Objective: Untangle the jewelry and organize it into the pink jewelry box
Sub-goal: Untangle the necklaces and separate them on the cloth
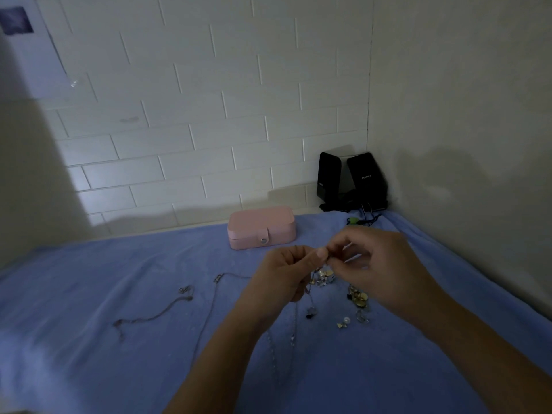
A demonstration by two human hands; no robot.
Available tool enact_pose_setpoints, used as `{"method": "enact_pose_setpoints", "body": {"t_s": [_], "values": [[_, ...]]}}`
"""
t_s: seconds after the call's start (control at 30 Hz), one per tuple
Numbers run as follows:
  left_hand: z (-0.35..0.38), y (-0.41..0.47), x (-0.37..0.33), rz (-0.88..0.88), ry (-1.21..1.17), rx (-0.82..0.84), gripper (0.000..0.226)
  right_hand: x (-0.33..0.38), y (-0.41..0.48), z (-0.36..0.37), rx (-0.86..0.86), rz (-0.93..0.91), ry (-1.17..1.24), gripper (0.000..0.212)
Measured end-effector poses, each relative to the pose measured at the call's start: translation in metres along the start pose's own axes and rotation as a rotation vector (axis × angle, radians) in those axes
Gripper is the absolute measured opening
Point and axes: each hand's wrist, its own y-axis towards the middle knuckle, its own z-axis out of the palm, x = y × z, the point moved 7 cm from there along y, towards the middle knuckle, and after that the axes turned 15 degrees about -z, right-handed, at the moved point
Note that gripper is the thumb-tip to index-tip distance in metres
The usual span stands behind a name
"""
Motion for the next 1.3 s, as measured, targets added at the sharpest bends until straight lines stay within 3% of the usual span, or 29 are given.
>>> {"method": "enact_pose_setpoints", "body": {"t_s": [0.3,0.43,0.67,0.8,1.1,1.3], "values": [[-0.005,0.006,0.007,-0.004,0.137,-0.095,0.029,-0.006,-0.001,0.007,0.101,-0.056,-0.168,0.002],[-0.007,0.01,0.01,-0.008,0.166,-0.124,0.03,-0.009,-0.003,0.01,0.154,-0.043,-0.171,0.008],[-0.009,0.012,0.012,-0.032,0.163,-0.092,0.028,-0.009,-0.002,0.005,0.095,-0.048,-0.12,0.013],[-0.008,0.012,0.013,-0.017,0.214,-0.108,0.009,-0.009,0.0,0.004,0.091,-0.034,-0.121,0.018],[-0.006,0.011,0.012,0.029,0.254,-0.113,0.018,-0.009,-0.001,0.004,0.109,-0.118,-0.282,0.007],[-0.008,0.009,0.012,0.044,0.251,-0.132,0.009,-0.021,-0.005,0.004,0.128,0.125,-0.016,0.016]]}}
